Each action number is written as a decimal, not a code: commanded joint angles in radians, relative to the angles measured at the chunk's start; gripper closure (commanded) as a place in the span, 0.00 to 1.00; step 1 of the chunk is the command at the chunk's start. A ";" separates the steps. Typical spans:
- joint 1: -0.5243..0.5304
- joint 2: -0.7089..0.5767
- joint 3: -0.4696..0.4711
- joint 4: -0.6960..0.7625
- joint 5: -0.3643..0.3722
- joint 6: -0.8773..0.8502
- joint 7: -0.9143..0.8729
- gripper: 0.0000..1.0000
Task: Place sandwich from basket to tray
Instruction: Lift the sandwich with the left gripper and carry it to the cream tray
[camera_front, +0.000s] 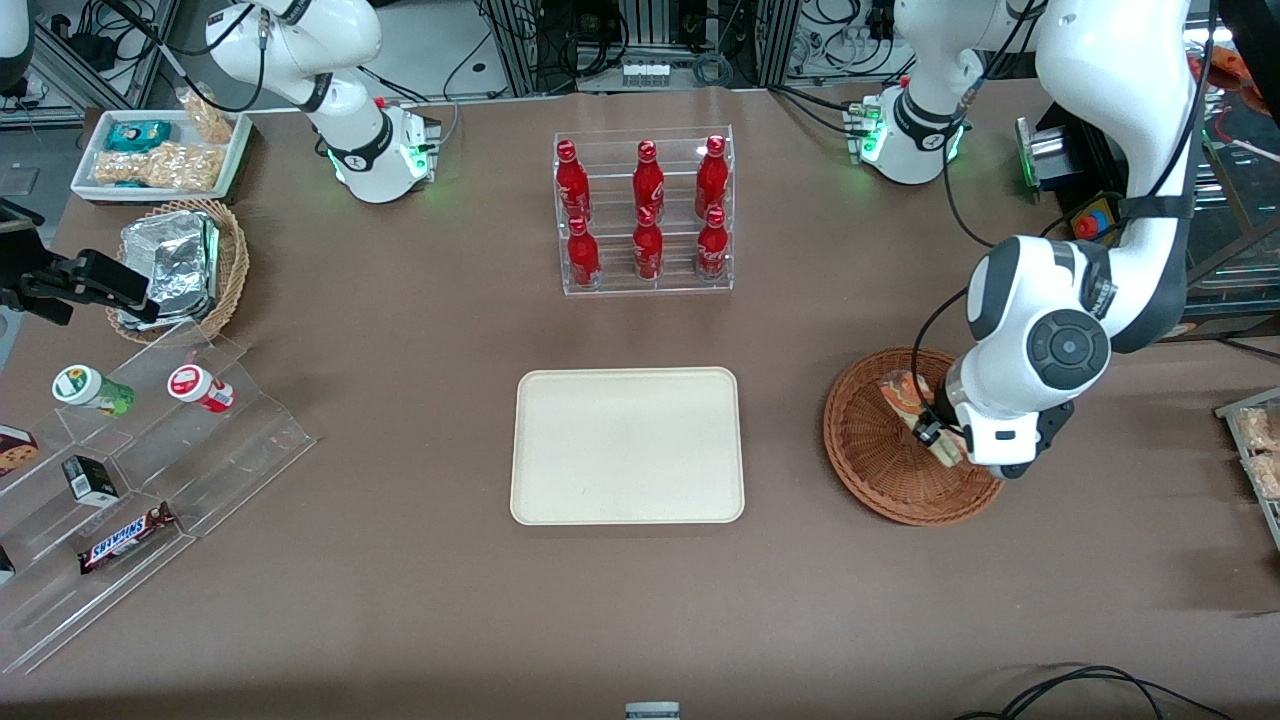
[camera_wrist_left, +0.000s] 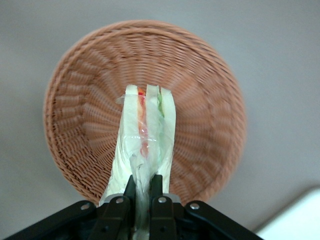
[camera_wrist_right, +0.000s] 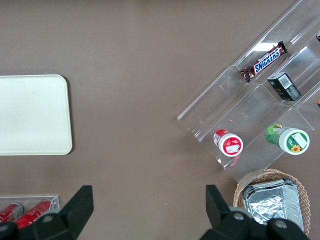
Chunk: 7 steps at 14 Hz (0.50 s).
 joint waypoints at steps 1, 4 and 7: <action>-0.013 0.053 -0.052 0.067 -0.017 -0.012 0.235 0.95; -0.022 0.188 -0.158 0.241 -0.014 -0.010 0.318 0.93; -0.065 0.292 -0.253 0.298 -0.016 0.170 0.321 0.99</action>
